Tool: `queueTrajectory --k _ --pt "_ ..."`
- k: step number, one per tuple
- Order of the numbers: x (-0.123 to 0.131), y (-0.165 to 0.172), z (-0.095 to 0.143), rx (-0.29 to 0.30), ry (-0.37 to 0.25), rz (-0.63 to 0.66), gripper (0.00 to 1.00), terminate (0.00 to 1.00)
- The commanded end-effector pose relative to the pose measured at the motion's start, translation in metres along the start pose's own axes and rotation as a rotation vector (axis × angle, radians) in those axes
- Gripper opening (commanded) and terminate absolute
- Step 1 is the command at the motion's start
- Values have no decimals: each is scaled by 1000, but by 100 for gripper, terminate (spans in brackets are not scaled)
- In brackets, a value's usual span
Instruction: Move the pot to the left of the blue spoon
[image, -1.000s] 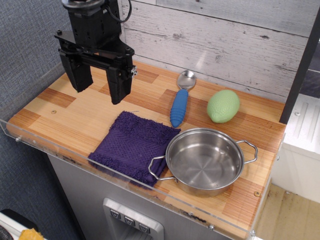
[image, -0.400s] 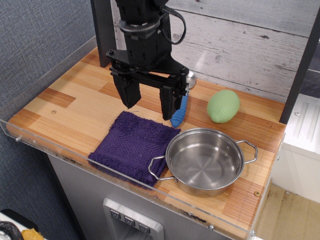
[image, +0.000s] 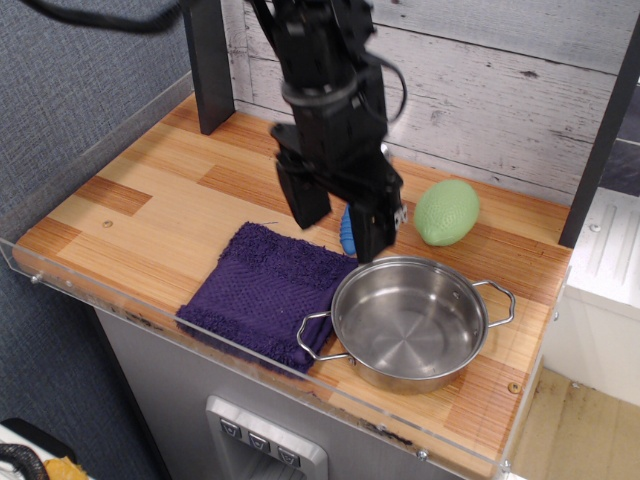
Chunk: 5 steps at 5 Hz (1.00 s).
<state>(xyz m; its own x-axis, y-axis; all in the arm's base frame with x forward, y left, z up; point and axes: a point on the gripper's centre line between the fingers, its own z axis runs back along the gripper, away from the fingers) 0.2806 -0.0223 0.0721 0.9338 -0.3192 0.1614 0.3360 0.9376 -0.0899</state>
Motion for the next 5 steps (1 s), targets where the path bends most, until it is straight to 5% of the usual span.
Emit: queueTrajectory --k 1,3,4,5 --pt "30 3 -26 -21 -30 -86 100 0" --pt "49 -19 -49 -5 -12 -185 100 0" --pt "50 -25 -58 -1 5 -218 0 0" --pt "48 -24 -60 17 18 -221 0 0"
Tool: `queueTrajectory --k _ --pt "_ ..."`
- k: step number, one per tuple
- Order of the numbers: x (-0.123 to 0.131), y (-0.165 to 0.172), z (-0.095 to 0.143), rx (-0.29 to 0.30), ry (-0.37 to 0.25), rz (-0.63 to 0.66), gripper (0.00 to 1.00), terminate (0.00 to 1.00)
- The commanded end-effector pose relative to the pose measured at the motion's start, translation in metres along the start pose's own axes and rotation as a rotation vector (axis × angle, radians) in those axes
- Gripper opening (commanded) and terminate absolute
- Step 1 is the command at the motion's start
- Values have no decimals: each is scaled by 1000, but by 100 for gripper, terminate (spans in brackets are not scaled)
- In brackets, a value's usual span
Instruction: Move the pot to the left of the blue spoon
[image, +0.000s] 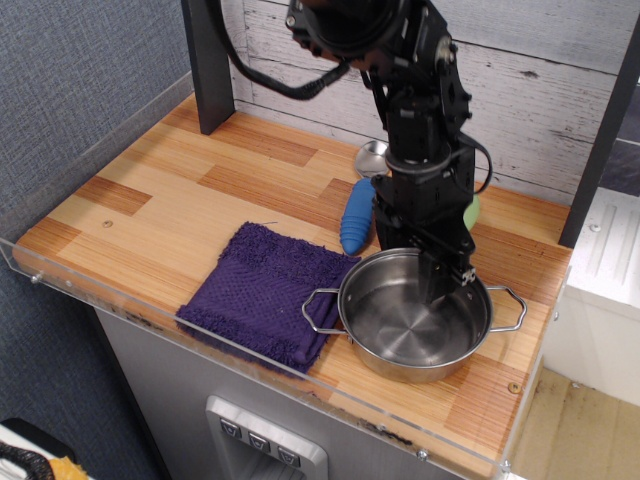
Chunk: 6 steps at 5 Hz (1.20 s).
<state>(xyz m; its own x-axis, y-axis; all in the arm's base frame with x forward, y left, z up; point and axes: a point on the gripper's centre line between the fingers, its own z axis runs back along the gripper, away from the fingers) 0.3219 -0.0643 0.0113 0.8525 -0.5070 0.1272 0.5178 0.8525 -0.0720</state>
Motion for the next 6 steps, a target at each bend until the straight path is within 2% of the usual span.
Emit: queueTrajectory --k 1,2,3,4,5,6 --pt "5 -4 14 37 -26 -21 0 0" --pt "1 -9 23 40 -22 -34 0 0" --pt "-2 -18 47 -24 -66 -109 0 0" --pt "-9 -9 83 -58 -122 -103 0 0" --pt "-20 36 109 2 -126 98 0 0" --pt "-31 87 114 90 -85 325 0 0"
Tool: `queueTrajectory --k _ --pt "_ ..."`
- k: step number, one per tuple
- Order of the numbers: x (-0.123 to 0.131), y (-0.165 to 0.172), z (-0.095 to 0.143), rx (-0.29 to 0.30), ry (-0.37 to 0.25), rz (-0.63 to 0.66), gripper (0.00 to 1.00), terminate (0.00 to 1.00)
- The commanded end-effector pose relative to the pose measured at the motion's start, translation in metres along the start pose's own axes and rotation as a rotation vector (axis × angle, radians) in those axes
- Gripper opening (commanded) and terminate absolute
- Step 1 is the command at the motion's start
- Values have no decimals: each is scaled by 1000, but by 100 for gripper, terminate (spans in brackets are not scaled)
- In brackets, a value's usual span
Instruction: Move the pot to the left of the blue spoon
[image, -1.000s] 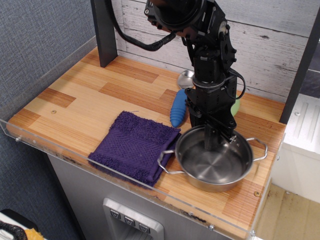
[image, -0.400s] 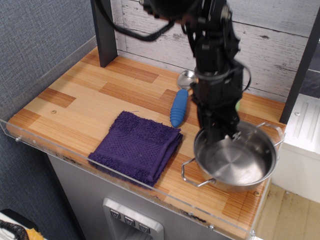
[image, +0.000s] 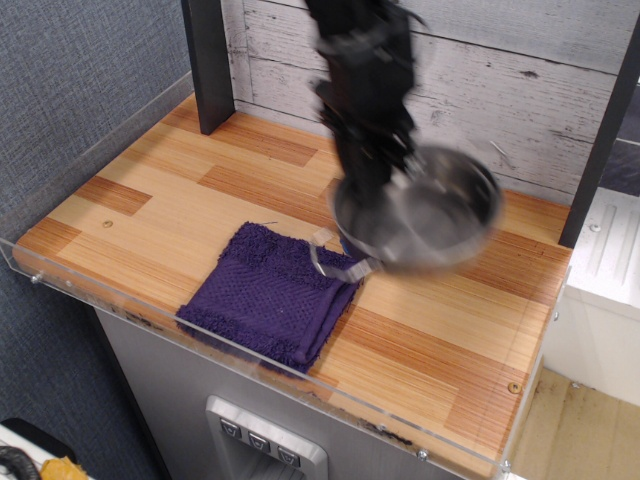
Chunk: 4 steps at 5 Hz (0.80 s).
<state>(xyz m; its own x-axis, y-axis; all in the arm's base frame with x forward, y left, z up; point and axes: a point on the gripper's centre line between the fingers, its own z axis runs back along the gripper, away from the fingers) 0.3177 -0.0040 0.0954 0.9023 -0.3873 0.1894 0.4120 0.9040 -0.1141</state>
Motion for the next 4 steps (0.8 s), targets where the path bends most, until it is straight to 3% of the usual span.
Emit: queueTrajectory --k 1,2,4 --pt "-16 96 15 130 -21 308 0 0" --pt "-30 146 5 143 -4 357 0 0" --pt "-38 182 -14 161 13 430 0 0"
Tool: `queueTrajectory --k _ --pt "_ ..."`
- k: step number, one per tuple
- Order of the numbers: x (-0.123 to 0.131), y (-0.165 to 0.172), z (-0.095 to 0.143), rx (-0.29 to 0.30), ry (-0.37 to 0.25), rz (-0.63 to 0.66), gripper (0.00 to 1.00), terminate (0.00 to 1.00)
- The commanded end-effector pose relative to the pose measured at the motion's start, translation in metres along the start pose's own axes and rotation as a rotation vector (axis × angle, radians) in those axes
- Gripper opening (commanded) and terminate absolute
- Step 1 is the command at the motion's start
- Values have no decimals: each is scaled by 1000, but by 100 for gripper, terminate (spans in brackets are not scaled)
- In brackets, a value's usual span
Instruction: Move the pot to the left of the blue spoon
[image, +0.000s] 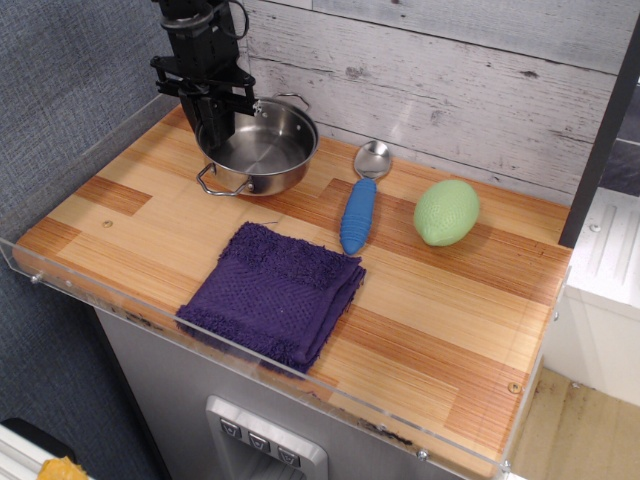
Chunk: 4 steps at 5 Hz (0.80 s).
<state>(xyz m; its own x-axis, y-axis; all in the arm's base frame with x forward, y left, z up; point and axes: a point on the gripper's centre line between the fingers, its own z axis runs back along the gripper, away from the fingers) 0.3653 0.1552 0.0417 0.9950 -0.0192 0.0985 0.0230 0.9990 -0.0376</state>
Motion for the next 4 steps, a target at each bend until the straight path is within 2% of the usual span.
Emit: queueTrajectory --k 1,2,3,4 --pt "-3 17 6 7 -40 45 0 0" --pt "-7 18 1 45 -7 51 0 0" --pt "-14 26 -1 42 7 81 100 0" --pt "-13 27 14 47 -25 86 100 0"
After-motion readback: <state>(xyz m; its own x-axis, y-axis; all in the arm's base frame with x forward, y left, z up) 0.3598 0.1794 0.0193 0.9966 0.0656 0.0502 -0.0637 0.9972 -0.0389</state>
